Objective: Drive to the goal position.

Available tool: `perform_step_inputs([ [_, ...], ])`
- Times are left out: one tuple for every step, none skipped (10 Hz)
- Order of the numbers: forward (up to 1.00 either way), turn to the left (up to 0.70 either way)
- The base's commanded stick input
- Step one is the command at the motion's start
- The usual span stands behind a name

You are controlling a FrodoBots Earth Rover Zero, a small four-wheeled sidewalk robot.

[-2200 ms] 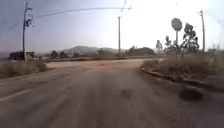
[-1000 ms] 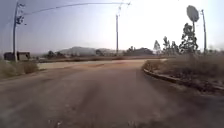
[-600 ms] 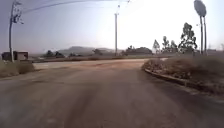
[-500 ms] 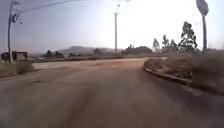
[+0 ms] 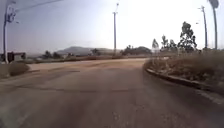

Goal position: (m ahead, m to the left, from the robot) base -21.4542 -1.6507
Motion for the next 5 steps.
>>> perform_step_inputs([
  [1.00,0.00],
  [1.00,0.00],
  [1.00,0.00],
  [1.00,0.00],
  [1.00,0.00],
])
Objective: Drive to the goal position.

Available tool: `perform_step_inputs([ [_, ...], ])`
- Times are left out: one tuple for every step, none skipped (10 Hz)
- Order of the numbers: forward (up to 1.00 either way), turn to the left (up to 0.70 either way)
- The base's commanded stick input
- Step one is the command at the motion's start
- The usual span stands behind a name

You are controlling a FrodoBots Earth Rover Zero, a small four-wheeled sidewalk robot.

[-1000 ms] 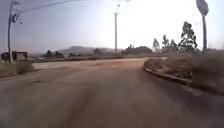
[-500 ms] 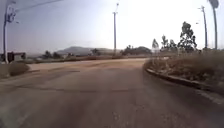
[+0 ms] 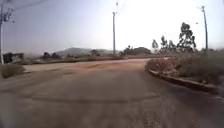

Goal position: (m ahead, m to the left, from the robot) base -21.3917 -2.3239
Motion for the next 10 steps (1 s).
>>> perform_step_inputs([
  [1.00,0.00],
  [1.00,0.00],
  [1.00,0.00],
  [1.00,0.00],
  [1.00,0.00],
  [1.00,0.00],
  [1.00,0.00],
  [1.00,0.00],
  [1.00,0.00],
  [1.00,0.00],
])
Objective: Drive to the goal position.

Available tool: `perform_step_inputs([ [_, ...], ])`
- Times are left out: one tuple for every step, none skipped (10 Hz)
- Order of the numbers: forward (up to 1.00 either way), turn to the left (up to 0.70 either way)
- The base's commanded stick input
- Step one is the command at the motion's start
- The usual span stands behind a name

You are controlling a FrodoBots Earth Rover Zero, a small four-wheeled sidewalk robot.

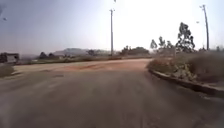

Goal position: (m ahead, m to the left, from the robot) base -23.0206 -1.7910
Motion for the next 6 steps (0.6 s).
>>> perform_step_inputs([
  [1.00,0.00],
  [1.00,0.00],
  [1.00,0.00],
  [1.00,0.00],
  [1.00,0.07],
  [1.00,0.23],
])
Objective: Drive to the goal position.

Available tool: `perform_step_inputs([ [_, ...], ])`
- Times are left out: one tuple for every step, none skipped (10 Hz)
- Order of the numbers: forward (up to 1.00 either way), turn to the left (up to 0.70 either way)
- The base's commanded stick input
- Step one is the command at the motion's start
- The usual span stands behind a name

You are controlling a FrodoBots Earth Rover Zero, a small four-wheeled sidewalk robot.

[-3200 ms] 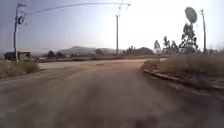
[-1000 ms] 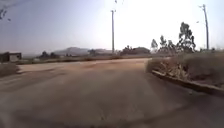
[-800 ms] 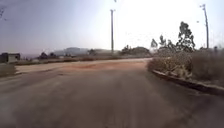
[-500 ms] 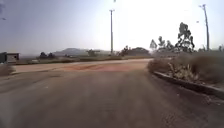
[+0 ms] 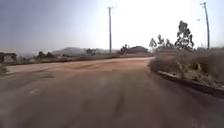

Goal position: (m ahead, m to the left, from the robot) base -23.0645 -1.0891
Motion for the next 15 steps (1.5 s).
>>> perform_step_inputs([
  [1.00,0.27],
  [1.00,0.27],
  [1.00,0.27],
  [1.00,0.00],
  [1.00,0.00],
  [1.00,0.00],
  [1.00,0.00],
  [1.00,0.00],
  [1.00,0.00],
  [1.00,0.00],
  [0.58,0.00],
  [0.00,0.00],
  [0.00,0.00],
  [0.00,0.07],
  [0.00,0.34],
])
